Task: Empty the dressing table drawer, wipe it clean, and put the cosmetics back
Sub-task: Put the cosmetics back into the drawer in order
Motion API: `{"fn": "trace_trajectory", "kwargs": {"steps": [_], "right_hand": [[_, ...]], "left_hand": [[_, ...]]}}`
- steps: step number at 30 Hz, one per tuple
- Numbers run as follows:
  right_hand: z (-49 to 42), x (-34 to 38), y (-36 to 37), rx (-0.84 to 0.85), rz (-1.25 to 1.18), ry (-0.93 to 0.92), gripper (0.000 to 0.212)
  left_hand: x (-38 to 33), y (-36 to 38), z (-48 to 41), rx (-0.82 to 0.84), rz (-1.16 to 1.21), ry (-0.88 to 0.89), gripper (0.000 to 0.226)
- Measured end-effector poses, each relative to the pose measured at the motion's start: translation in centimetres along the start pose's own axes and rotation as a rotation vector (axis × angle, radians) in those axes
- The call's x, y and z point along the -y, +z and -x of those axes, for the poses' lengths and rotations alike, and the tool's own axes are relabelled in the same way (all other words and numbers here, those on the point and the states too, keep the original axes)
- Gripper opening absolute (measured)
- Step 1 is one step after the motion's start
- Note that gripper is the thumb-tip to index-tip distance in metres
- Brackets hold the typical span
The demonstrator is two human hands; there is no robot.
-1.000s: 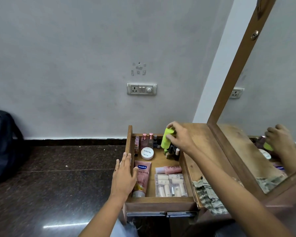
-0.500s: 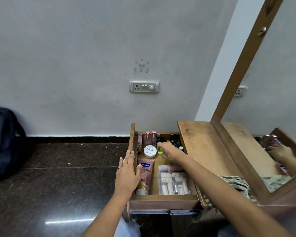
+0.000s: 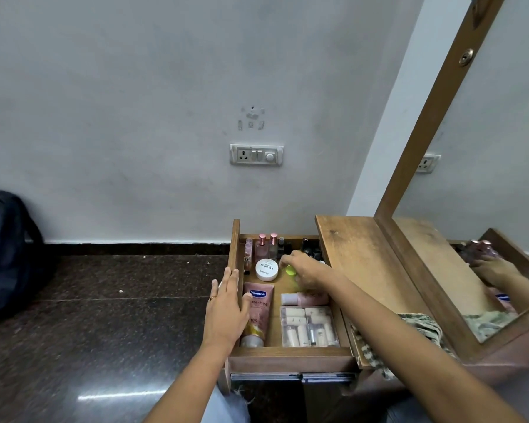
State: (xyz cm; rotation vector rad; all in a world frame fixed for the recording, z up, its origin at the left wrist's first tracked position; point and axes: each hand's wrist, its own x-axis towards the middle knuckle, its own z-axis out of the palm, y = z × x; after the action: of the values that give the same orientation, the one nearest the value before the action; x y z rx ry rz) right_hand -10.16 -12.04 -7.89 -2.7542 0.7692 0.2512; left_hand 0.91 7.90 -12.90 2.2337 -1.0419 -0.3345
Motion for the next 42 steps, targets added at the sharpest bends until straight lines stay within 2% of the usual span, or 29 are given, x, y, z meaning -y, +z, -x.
{"fn": "trace_trajectory", "kwargs": {"steps": [5,15,25,30,34,38,40,42], "right_hand": [[0.8,-0.7,-1.1,0.049,0.192,0.037,0.031],[1.8,-1.0,-2.6,0.048,0.552,0.052,0.03],[2.2,-0.5,-2.5,0.054,0.658,0.039,0.026],[3.1,0.1,-2.2,-0.066,0.599,0.034,0.03],[5.4,3.9,-0.1,-0.203,0.343,-0.02,0.033],[8.8,7.5,4.4,-0.144,0.17,-0.037,0.03],[10.2,8.2,6.3,-0.118,0.083,0.021,0.026],[11.1,8.4,7.7,-0.166,-0.01,0.093,0.026]], "left_hand": [[0.0,0.0,-0.1,0.0,-0.007,-0.001,0.066],[-0.2,0.0,0.0,-0.006,-0.006,-0.007,0.065],[-0.2,0.0,0.0,-0.008,-0.011,-0.008,0.065],[-0.1,0.0,0.1,-0.007,-0.016,-0.012,0.065],[0.0,-0.1,0.1,0.002,-0.009,0.003,0.064],[0.0,-0.1,0.1,0.009,-0.02,0.01,0.063],[-0.2,-0.3,0.3,0.007,-0.033,0.013,0.063],[-0.3,-0.5,0.4,0.013,-0.041,0.017,0.063]]}}
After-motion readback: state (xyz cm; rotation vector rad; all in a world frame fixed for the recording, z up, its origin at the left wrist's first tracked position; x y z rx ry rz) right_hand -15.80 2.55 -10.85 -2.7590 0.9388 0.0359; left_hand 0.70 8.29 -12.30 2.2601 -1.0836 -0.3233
